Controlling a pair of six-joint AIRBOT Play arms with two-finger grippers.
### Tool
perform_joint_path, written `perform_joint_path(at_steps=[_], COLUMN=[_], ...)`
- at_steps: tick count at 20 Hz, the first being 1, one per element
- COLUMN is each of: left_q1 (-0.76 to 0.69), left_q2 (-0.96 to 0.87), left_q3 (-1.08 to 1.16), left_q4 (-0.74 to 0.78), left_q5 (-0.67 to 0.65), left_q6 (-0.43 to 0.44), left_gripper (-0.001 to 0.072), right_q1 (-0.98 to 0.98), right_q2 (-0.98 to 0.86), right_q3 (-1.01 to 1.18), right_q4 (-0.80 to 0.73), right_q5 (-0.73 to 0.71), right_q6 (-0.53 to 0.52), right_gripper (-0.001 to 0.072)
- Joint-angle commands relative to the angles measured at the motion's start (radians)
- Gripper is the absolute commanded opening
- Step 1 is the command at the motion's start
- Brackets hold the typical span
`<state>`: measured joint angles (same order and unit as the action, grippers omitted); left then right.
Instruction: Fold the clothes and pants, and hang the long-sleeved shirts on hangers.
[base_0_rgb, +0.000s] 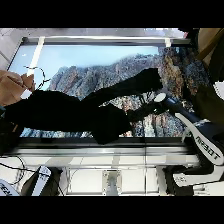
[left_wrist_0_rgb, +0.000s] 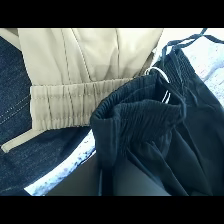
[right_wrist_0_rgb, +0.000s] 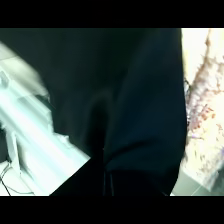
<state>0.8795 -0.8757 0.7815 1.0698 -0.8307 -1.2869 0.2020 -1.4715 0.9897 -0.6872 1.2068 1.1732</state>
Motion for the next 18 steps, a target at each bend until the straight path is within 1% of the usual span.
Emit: perform_joint_path(at_steps=[1,3,5,7,9,10,11,14,15,16,18], left_q1=[0.001,0.001,0.001,-0.001,-0.001,-0.001,-0.001,-0.001,-0.001,-0.001,-0.001], left_q2=[0.001,0.001,0.0,0.0,0.0,0.0,0.0,0.0,0.0,0.0,0.0], left_q3=[0.002,0.002,0.002,0.001,0.001,0.001,0.0,0.0,0.0,0.0,0.0], left_q4=[0.0,-0.001,-0.008,-0.008,-0.008,-0.008,-0.008,-0.008,-0.008,-0.008,-0.008], left_q5=[0.009,0.006,-0.003,-0.012,-0.034,-0.05,-0.062,-0.085,-0.091,-0.096,-0.098], left_q6=[0.0,0.0,0.0,0.0,0.0,0.0,0.0,0.0,0.0,0.0,0.0], left_gripper=[0.0022,0.0021,0.0022,0.0022,0.0021,0.0021,0.0022,0.0021,0.0022,0.0021,0.0022], right_q1=[-0.097,-0.203,-0.29,-0.329,-0.332,-0.332,-0.332,-0.333,-0.333,-0.333,-0.333], right_q2=[0.14,0.24,0.296,0.297,0.276,0.245,0.208,0.085,0.055,0.038,0.045], right_q3=[0.154,0.301,0.449,0.555,0.564,0.564,0.564,0.564,0.562,0.548,0.463], right_q4=[-0.126,-0.267,-0.368,-0.42,-0.426,-0.411,-0.404,-0.42,-0.438,-0.458,-0.544], right_q5=[0.152,0.201,0.191,0.177,0.131,0.127,0.127,0.134,0.151,0.171,0.209], right_q6=[0.087,0.14,0.176,0.176,0.178,0.182,0.203,0.225,0.229,0.224,0.216], right_gripper=[0.001,0.0009,0.0009,0.0009,0.0025,0.0259,0.0521,0.0522,0.0493,0.0434,0.0426])
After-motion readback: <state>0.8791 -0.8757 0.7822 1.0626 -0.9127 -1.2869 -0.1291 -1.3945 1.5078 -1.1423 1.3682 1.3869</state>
